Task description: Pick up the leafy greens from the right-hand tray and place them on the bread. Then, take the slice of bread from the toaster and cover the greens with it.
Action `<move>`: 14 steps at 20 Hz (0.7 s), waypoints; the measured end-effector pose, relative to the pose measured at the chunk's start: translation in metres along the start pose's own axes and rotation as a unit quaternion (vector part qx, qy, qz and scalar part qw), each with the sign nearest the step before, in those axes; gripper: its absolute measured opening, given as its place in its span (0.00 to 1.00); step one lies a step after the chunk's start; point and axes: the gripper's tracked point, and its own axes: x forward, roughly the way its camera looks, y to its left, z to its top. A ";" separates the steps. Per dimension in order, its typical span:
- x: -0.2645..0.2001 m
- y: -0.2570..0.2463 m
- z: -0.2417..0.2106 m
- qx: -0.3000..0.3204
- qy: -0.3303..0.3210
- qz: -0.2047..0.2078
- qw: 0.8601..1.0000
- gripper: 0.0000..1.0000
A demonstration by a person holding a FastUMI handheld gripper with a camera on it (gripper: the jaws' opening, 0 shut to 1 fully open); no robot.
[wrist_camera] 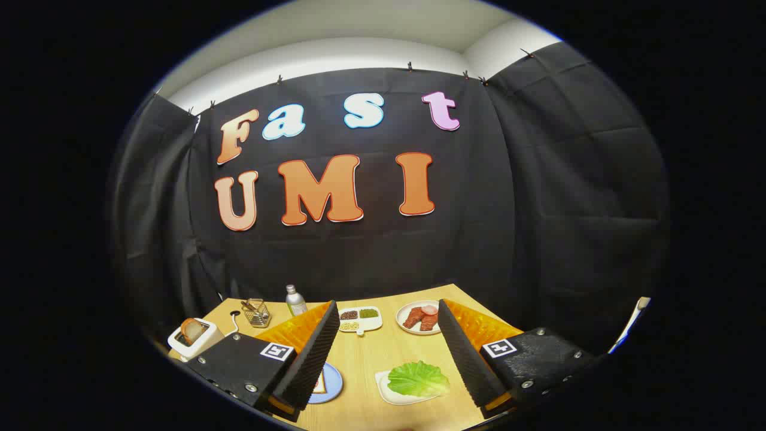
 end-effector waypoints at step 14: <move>0.013 0.007 -0.012 -0.038 0.010 0.003 0.999 0.99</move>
